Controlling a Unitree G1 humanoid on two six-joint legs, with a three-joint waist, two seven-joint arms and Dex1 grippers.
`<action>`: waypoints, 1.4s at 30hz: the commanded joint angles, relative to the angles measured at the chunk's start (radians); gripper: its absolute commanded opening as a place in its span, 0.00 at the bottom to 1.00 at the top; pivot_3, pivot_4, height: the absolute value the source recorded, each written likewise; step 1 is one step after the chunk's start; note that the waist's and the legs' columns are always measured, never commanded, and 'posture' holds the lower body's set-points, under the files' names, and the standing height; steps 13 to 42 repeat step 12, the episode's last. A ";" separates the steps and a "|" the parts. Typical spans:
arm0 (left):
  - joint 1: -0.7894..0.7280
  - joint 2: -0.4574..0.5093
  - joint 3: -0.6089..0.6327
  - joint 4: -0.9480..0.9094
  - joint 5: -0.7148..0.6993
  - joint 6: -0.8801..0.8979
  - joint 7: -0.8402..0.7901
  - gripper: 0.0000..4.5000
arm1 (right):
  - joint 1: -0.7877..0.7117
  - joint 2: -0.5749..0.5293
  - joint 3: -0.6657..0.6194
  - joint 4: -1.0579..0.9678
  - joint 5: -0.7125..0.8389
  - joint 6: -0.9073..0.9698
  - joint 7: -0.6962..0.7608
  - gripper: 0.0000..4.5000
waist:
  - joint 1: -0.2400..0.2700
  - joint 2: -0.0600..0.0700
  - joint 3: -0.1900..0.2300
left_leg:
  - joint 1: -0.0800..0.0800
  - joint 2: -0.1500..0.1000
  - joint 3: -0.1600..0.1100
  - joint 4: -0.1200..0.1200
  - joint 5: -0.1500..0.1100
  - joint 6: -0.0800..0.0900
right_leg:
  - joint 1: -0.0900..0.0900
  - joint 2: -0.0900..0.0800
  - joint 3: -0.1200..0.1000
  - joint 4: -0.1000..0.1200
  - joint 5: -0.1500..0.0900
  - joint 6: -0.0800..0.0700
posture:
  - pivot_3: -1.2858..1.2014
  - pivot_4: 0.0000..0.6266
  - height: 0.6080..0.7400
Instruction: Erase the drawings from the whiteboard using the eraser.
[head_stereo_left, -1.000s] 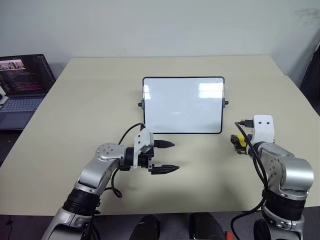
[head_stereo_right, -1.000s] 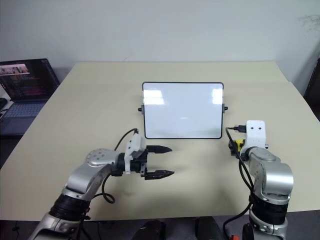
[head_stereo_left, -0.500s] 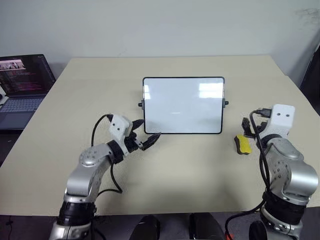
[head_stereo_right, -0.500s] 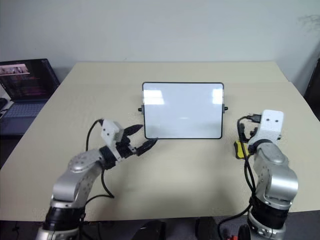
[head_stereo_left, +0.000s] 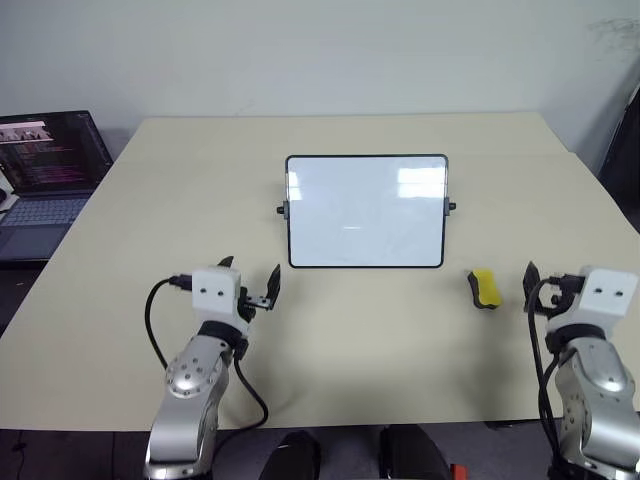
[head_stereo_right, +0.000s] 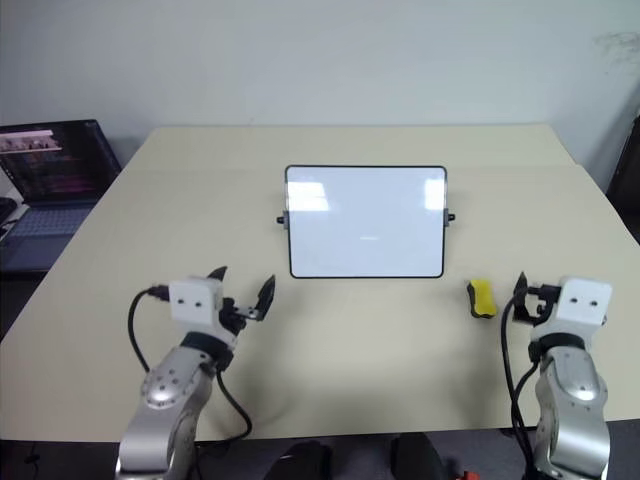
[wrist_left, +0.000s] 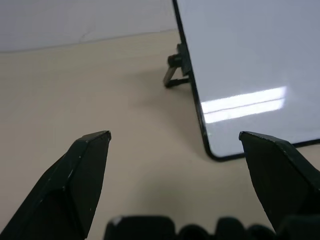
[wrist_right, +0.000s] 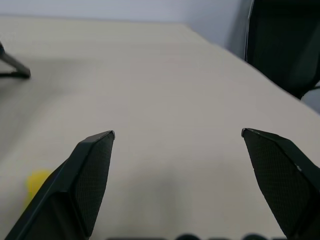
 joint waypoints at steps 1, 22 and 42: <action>0.016 -0.012 -0.006 -0.064 0.019 -0.031 0.022 1.00 | 0.010 -0.006 -0.009 -0.013 0.019 -0.052 -0.007 0.98 | 0.001 0.000 0.000 | 0.000 0.000 0.000 0.000 0.000 0.000 | 0.000 0.000 0.000 0.000 0.000 0.000 | 0.52 0.24 1.00; 0.051 -0.002 -0.028 -0.101 0.023 -0.015 0.009 1.00 | 0.105 -0.011 0.002 -0.094 0.039 -0.004 -0.013 0.98 | 0.003 0.001 -0.001 | 0.000 0.000 0.000 0.000 0.000 0.001 | 0.001 0.004 0.000 -0.001 0.000 0.000 | 0.52 0.24 1.00; 0.051 -0.002 -0.028 -0.101 0.023 -0.015 0.009 1.00 | 0.105 -0.011 0.002 -0.094 0.039 -0.004 -0.013 0.98 | 0.003 0.001 -0.001 | 0.000 0.000 0.000 0.000 0.000 0.001 | 0.001 0.004 0.000 -0.001 0.000 0.000 | 0.52 0.24 1.00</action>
